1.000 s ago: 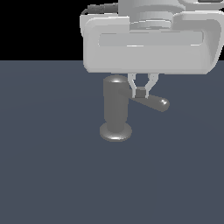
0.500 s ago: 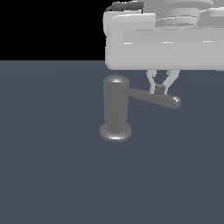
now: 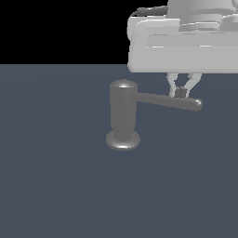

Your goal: Turn on the faucet by rotating a designated handle.

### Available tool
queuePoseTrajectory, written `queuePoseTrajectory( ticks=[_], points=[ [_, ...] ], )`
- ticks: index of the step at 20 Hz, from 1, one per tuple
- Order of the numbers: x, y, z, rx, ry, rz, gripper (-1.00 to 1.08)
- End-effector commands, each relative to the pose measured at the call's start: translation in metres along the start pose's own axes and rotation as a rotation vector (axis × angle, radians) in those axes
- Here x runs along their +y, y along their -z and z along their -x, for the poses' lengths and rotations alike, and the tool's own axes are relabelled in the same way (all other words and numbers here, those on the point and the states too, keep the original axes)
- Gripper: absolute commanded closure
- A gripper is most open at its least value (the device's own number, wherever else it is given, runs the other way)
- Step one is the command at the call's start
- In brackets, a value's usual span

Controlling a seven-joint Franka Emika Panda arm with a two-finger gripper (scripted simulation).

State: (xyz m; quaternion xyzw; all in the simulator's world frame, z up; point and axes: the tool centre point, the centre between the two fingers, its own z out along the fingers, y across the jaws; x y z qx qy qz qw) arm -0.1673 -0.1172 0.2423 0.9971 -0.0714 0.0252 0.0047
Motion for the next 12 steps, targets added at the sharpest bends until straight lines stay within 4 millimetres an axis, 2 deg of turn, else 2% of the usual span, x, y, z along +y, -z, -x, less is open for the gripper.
queuePoseTrajectory(
  ticks=[1,12],
  points=[
    [0.003,-0.006,-0.007,-0.009,0.006,0.000,1.08],
    [0.029,-0.012,-0.036,-0.022,0.000,-0.001,1.08]
  ],
)
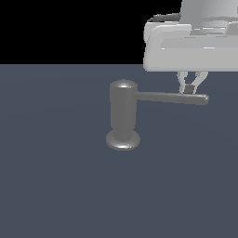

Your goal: Turn on the faucet by rotating a designated handle.

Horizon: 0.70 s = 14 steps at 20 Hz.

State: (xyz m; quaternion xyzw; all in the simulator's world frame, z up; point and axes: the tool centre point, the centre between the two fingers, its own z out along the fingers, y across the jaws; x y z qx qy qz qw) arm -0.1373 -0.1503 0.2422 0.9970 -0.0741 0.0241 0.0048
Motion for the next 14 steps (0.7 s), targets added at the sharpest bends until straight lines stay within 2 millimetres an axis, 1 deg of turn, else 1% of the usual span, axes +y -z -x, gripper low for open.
queuePoseTrajectory(
  ticks=[1,14],
  points=[
    [0.003,-0.010,-0.004,-0.021,0.004,-0.002,1.08],
    [0.033,-0.018,-0.036,-0.036,-0.003,-0.004,1.08]
  ],
)
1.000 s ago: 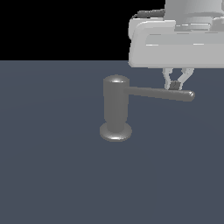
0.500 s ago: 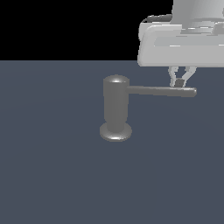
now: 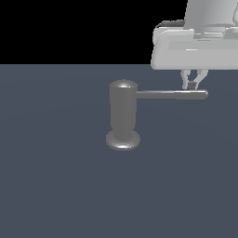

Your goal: Turn on the faucet by rotating a designated handle.

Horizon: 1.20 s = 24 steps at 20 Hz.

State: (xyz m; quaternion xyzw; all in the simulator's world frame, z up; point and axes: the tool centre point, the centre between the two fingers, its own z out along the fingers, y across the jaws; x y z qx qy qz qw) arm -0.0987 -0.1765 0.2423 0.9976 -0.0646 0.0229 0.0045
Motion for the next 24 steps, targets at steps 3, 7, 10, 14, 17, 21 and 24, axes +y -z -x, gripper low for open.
queuePoseTrajectory(
  ticks=[3,7,10,14,17,21,24],
  points=[
    [0.020,-0.018,-0.001,-0.037,-0.024,-0.004,1.08],
    [0.029,-0.020,-0.011,-0.042,-0.026,-0.005,1.08],
    [0.036,-0.022,-0.018,-0.045,-0.027,-0.005,1.08],
    [0.010,-0.002,-0.038,-0.004,0.017,-0.004,1.08],
    [0.010,-0.004,-0.047,-0.007,0.015,-0.004,1.08],
    [0.010,-0.006,-0.060,-0.011,0.011,-0.004,1.08],
    [0.010,-0.008,-0.069,-0.013,0.008,-0.004,1.08]
  ],
)
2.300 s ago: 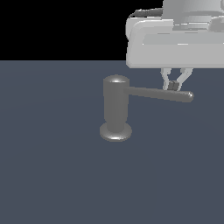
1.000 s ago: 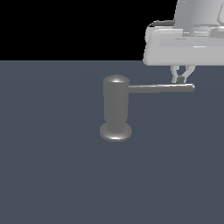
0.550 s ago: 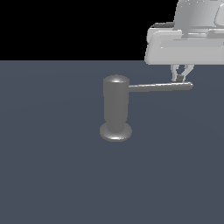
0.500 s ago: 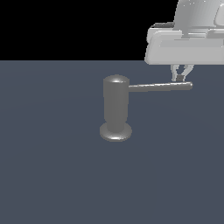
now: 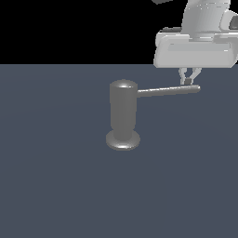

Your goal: Turn on the faucet by rotating a designated handle.

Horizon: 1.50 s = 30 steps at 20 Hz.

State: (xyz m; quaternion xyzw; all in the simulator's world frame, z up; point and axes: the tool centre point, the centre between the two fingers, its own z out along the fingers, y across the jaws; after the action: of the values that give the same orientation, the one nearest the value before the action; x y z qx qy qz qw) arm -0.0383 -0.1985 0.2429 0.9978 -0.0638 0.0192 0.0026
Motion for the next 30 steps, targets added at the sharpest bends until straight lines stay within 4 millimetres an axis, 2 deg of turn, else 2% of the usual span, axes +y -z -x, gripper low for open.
queuePoseTrajectory(
  ticks=[1,30],
  points=[
    [-0.004,-0.006,-0.009,-0.006,0.005,-0.001,1.08],
    [-0.004,-0.020,-0.091,-0.029,-0.019,-0.002,1.08]
  ],
)
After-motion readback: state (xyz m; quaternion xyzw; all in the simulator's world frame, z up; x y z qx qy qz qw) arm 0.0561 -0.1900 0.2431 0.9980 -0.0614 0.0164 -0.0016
